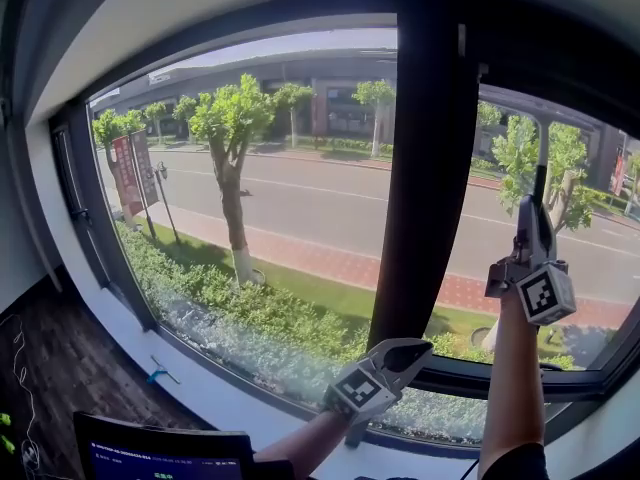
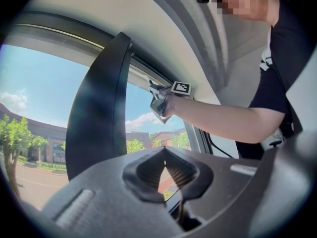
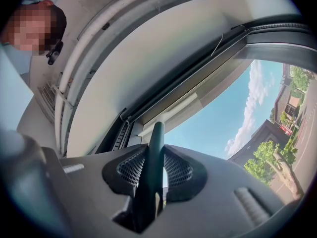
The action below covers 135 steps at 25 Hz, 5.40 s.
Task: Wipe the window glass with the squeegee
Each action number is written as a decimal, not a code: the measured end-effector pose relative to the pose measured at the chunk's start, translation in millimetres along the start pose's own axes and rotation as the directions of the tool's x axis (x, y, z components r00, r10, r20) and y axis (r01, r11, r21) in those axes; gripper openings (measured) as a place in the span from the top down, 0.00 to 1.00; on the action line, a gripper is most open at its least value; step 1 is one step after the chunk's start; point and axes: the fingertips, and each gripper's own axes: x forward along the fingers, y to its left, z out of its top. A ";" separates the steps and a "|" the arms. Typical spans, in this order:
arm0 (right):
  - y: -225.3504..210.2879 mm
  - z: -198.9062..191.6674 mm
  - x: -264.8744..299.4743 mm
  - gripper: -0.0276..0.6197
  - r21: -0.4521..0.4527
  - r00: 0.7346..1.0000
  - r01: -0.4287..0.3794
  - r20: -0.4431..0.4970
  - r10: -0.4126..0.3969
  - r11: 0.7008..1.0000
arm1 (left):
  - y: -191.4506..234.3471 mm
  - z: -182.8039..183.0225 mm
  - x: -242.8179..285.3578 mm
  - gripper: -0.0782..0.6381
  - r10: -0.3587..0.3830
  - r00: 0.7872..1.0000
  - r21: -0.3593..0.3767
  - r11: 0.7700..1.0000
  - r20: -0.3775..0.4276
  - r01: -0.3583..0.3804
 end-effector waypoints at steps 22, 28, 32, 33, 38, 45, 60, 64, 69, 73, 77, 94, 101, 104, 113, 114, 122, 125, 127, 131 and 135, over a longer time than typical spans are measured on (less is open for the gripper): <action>-9.1 -32.8 -50.6 0.81 -0.105 0.992 0.060 -0.101 -0.071 0.993 | -15.9 -14.6 -11.4 0.89 0.010 0.999 -0.034 0.999 -0.038 -0.011; -7.9 -40.2 -66.3 0.81 -0.086 0.989 0.064 -0.126 -0.075 0.994 | -23.5 -17.1 -14.3 0.89 0.013 0.999 -0.053 0.998 -0.048 -0.015; -8.0 -46.7 -77.2 0.81 -0.054 0.988 0.063 -0.137 -0.069 0.997 | -29.7 -20.1 -14.1 0.89 0.009 0.998 -0.060 0.998 -0.058 -0.013; -8.4 -48.5 -80.2 0.81 -0.048 0.988 0.064 -0.141 -0.070 0.997 | -31.2 -21.1 -14.0 0.89 0.009 0.998 -0.062 0.998 -0.059 -0.013; -6.1 -59.0 -94.7 0.81 -0.007 0.986 0.069 -0.154 -0.069 0.998 | -36.9 -25.6 -16.6 0.89 0.010 0.998 -0.068 0.998 -0.069 -0.015; -3.4 -77.6 -115.1 0.81 0.040 0.983 0.083 -0.167 -0.075 0.996 | -42.5 -34.5 -21.4 0.89 0.009 0.996 -0.080 0.997 -0.090 -0.016; -0.9 -110.2 -166.4 0.81 0.093 0.967 0.141 -0.228 -0.117 0.986 | -52.4 -50.5 -36.3 0.89 0.012 0.989 -0.083 0.996 -0.146 -0.024; 1.6 -117.7 -178.5 0.81 0.109 0.963 0.148 -0.240 -0.119 0.983 | -55.1 -52.8 -40.1 0.89 0.018 0.988 -0.080 0.996 -0.156 -0.030; -0.1 -128.4 -197.6 0.81 0.127 0.957 0.161 -0.261 -0.124 0.979 | -63.4 -60.2 -39.0 0.89 0.011 0.985 -0.085 0.996 -0.172 -0.026; 1.6 -135.3 -206.2 0.81 0.141 0.951 0.173 -0.280 -0.128 0.975 | -65.6 -61.3 -39.0 0.89 0.006 0.983 -0.094 0.995 -0.185 -0.024; 0.6 -143.7 -219.0 0.81 0.153 0.945 0.184 -0.300 -0.131 0.971 | -68.9 -65.9 -37.8 0.89 0.001 0.980 -0.104 0.994 -0.200 -0.022; 4.9 -189.4 -287.9 0.81 0.194 0.900 0.248 -0.408 -0.152 0.949 | -87.4 -90.6 -36.4 0.89 -0.046 0.968 -0.147 0.989 -0.246 0.009; 18.5 -216.6 -323.7 0.82 0.208 0.865 0.283 -0.477 -0.156 0.936 | -93.0 -102.8 -47.2 0.89 -0.059 0.964 -0.168 0.986 -0.260 0.015; 21.5 -224.5 -336.0 0.83 0.215 0.853 0.298 -0.498 -0.158 0.930 | -94.1 -107.4 -50.1 0.89 -0.063 0.962 -0.174 0.985 -0.266 0.017; 20.1 -237.2 -357.7 0.84 0.270 0.831 0.309 -0.543 -0.121 0.912 | -95.3 -119.8 -45.4 0.89 -0.071 0.964 -0.204 0.979 -0.256 0.018; 20.3 -238.6 -360.3 0.84 0.277 0.827 0.311 -0.551 -0.115 0.909 | -96.9 -118.7 -44.6 0.89 -0.077 0.962 -0.216 0.976 -0.261 0.020; 21.3 -250.4 -380.2 0.85 0.347 0.801 0.331 -0.595 -0.067 0.878 | -106.3 -118.5 -36.4 0.89 -0.112 0.962 -0.253 0.966 -0.250 0.046; 21.2 -253.9 -386.7 0.85 0.368 0.796 0.338 -0.604 -0.054 0.866 | -107.2 -122.1 -36.8 0.89 -0.111 0.960 -0.269 0.962 -0.258 0.039; 21.2 -256.2 -391.1 0.85 0.374 0.790 0.341 -0.611 -0.047 0.862 | -107.0 -123.8 -37.4 0.89 -0.109 0.958 -0.273 0.962 -0.265 0.034; 22.2 -261.8 -400.2 0.85 0.389 0.778 0.349 -0.627 -0.033 0.852 | -107.3 -127.3 -38.7 0.89 -0.110 0.956 -0.275 0.961 -0.273 0.032; 22.8 -265.6 -409.9 0.85 0.401 0.761 0.360 -0.649 -0.017 0.842 | -108.0 -131.9 -39.5 0.89 -0.106 0.954 -0.273 0.962 -0.280 0.027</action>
